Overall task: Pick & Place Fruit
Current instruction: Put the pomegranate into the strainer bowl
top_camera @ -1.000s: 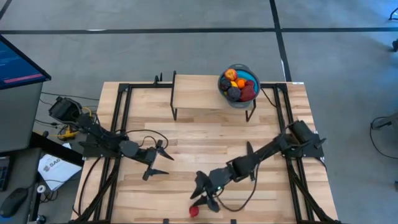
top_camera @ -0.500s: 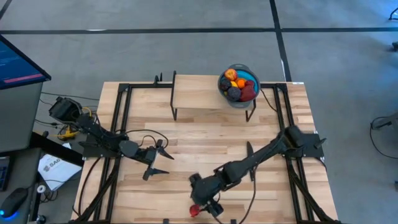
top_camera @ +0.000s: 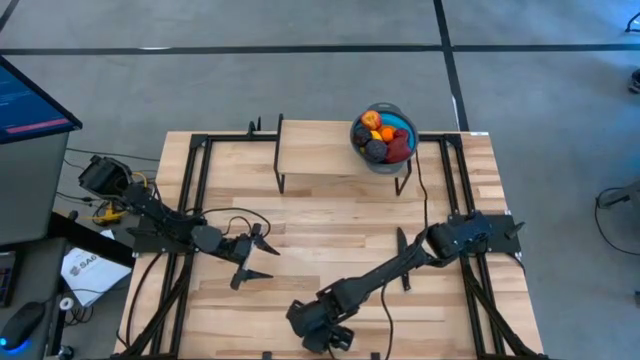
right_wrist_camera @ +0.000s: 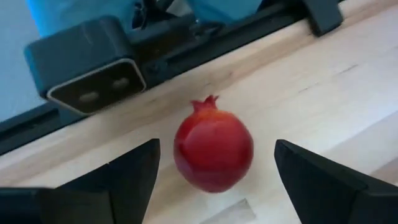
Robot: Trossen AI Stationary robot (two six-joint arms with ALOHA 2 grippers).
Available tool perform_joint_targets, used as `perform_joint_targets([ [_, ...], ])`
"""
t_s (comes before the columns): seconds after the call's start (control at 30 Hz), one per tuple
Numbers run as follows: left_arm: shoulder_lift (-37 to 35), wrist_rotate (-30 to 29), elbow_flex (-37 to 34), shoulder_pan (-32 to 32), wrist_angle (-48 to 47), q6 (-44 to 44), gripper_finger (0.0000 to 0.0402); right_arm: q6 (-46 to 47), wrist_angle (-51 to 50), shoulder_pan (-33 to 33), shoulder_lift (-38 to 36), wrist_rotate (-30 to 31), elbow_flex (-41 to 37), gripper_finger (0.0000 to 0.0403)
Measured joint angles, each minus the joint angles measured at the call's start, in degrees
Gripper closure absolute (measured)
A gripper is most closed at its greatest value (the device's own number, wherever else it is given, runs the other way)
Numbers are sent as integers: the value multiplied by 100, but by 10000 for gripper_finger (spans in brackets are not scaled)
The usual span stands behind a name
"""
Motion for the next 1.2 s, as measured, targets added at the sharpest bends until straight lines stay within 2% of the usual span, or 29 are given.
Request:
perform_joint_targets([
  [0.3,2,4,-2,0,26,-270,105,21,231,2,-1,-37,30,115],
  [0.53,2,6,-2,0,28,-332,105,52,701,3,-1,-132,-366,122],
  [0.7,2,9,-2,0,28,-431,105,219,830,3,-2,-144,-366,127],
  [1.2,2,16,-2,0,27,-479,105,470,533,-7,-11,-142,-363,221],
])
